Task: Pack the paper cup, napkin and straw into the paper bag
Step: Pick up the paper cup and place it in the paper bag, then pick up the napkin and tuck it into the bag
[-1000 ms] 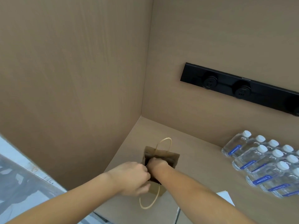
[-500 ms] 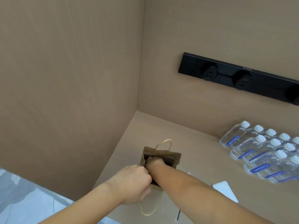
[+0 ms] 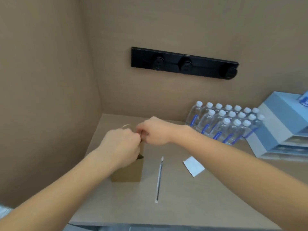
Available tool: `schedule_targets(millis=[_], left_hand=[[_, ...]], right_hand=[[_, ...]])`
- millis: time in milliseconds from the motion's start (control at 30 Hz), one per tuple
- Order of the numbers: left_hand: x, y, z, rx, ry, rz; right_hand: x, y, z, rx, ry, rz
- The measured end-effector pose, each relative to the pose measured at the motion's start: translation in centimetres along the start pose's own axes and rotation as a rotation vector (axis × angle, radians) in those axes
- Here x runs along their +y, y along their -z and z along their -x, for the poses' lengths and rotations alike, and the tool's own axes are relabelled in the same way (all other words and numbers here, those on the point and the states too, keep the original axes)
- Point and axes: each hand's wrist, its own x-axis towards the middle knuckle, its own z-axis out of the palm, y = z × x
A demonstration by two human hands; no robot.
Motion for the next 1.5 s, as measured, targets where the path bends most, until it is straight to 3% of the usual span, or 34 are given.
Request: schedule_targets(millis=[67, 167, 467, 633, 833, 1100, 1267, 1500], left_hand=[[2.3, 1.1, -1.1, 0.148, -0.022, -0.013], [7.9, 0.5, -2.8, 0.217, -0.137, 0.099], [19.5, -12.5, -8.4, -0.267, -0.034, 0.175], [20.6, -19.9, -5.4, -0.386, 0.111, 0.242], [20.0, -25.0, -1.4, -0.412, 0.182, 0.217], [19.0, -28.4, -0.2, -0.315, 0.468, 0.276], [16.5, -30.5, 3.9, -0.292, 0.485, 0.242], [12.9, -32.2, 6.9, -0.324, 0.694, 0.253]], right_hand=[[1.7, 0.3, 2.3, 0.043, -0.029, -0.001], [5.9, -0.7, 5.5, 0.016, -0.151, 0.047], [21.3, -12.0, 10.7, -0.152, -0.503, -0.139], [26.1, -18.8, 10.7, -0.168, -0.593, -0.195], [26.0, -23.6, 8.8, -0.067, -0.620, -0.142], [25.5, -26.9, 6.9, 0.004, -0.701, -0.115], [25.9, -28.0, 7.5, -0.025, -0.661, -0.124], [21.8, -29.5, 8.4, 0.053, -0.568, -0.079]])
